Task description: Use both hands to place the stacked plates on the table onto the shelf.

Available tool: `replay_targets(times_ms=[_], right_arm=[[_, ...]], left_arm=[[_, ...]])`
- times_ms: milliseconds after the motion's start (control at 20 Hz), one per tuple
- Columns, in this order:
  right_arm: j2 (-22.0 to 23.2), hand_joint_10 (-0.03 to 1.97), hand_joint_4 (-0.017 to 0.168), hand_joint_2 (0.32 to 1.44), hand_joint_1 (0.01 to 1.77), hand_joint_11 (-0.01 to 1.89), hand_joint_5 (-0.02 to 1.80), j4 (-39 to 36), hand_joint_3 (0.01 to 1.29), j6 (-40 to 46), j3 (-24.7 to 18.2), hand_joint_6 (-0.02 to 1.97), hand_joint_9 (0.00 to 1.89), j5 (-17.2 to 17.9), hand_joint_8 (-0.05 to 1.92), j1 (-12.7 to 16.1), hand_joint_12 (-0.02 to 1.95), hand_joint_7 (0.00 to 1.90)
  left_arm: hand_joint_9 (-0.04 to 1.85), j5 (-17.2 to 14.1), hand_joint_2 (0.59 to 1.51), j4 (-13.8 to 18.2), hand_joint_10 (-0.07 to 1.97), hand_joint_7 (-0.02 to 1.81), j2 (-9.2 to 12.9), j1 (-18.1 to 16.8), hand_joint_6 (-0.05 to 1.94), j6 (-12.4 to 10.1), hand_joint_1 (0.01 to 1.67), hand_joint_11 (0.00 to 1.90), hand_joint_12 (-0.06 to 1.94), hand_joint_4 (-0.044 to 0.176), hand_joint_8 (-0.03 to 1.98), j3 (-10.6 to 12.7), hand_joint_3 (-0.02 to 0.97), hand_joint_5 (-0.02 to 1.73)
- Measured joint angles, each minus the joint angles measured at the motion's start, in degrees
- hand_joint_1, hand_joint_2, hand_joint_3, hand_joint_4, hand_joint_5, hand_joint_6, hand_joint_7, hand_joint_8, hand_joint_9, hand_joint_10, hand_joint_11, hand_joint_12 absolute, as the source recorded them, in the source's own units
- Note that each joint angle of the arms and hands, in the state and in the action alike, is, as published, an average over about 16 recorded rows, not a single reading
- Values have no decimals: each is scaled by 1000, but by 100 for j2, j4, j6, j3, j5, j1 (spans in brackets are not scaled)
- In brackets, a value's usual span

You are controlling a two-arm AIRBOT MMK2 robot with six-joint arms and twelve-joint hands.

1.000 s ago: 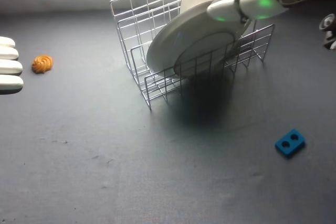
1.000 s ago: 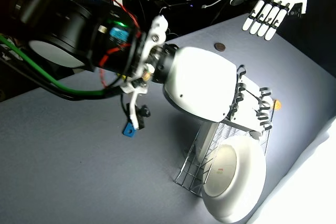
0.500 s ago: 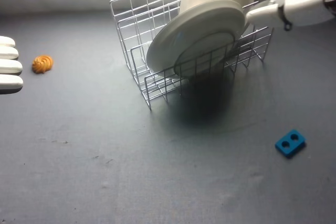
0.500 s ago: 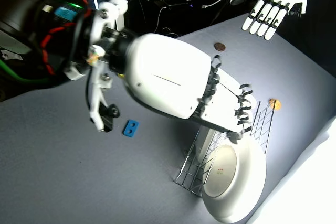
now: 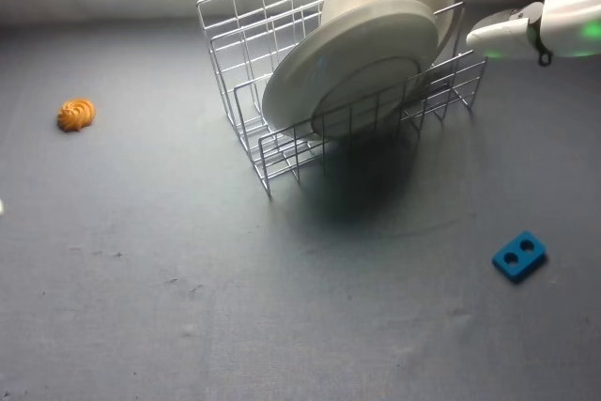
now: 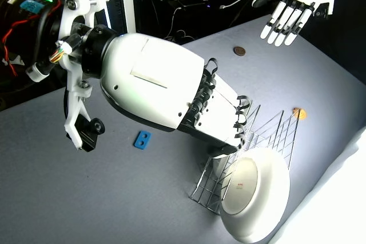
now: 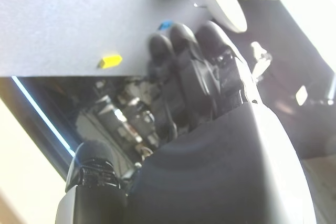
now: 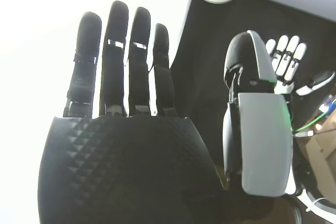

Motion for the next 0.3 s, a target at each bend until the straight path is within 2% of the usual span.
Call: replay_targets(times_ms=[150,300], right_arm=[[18,1288,2,1123,630,368,446,-133,15,74,-2,1068,501,49,1180,-37,1718,520],[24,1580,3,1127,622,463,475,-303,15,194,-1,1367,526,97,1483,-73,1819,541]], left_arm=[[660,-12,1199,-4,927,795,0,4,605,0,109,289,1354,2,787,0,13,644],[759,-16,1220,-9,1209,922,0,6,791,0,138,373,1643,2,1019,0,13,762]])
